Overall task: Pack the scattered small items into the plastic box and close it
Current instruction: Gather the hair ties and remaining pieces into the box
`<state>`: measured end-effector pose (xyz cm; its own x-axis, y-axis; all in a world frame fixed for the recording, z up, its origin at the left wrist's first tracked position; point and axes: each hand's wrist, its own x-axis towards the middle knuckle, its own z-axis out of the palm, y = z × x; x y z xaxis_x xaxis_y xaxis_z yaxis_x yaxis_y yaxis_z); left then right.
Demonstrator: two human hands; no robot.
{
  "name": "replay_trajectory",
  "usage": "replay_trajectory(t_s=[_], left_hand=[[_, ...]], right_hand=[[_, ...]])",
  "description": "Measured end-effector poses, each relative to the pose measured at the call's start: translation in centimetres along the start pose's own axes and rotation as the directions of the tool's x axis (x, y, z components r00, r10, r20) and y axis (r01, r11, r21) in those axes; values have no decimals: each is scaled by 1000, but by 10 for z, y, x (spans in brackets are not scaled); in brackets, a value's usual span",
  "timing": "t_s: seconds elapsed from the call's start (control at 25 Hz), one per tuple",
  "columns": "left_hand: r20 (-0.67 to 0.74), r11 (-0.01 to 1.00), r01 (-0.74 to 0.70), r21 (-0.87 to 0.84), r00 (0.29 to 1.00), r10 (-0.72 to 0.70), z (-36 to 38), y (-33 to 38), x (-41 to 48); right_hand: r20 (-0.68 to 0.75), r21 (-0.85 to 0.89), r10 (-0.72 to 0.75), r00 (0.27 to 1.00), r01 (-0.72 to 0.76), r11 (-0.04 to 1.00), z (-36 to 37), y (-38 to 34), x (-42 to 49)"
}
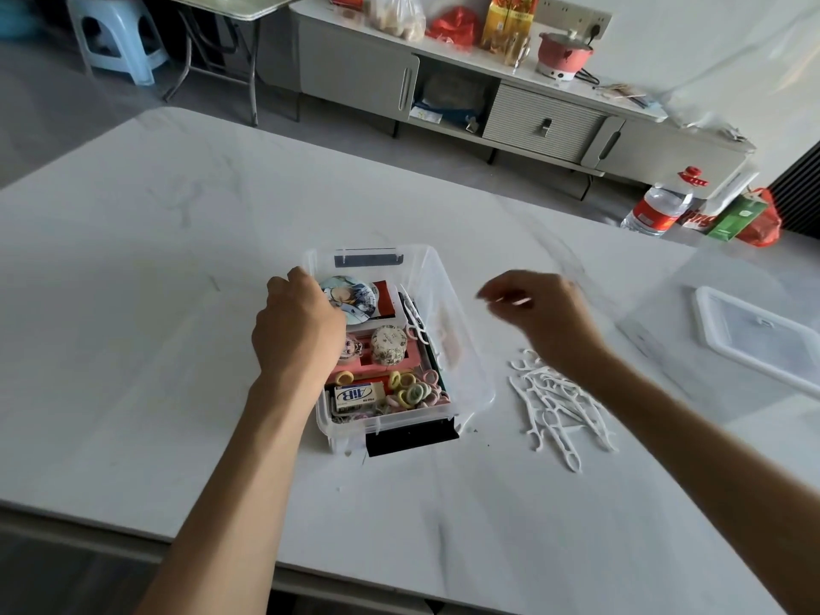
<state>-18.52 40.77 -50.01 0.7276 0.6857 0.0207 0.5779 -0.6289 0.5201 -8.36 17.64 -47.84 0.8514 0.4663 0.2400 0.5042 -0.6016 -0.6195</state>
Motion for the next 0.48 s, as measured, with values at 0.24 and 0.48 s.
replay_trajectory(t_s=[0.24, 0.48], left_hand=[[-7, 1000, -2, 9, 1000, 2, 2, -2, 1], [-25, 1000, -25, 19, 999, 26, 5, -1, 4]], right_hand=[[-131, -268, 573, 809, -585, 766, -23, 135, 39], [-147, -289, 470, 870, -493, 821, -24, 153, 38]])
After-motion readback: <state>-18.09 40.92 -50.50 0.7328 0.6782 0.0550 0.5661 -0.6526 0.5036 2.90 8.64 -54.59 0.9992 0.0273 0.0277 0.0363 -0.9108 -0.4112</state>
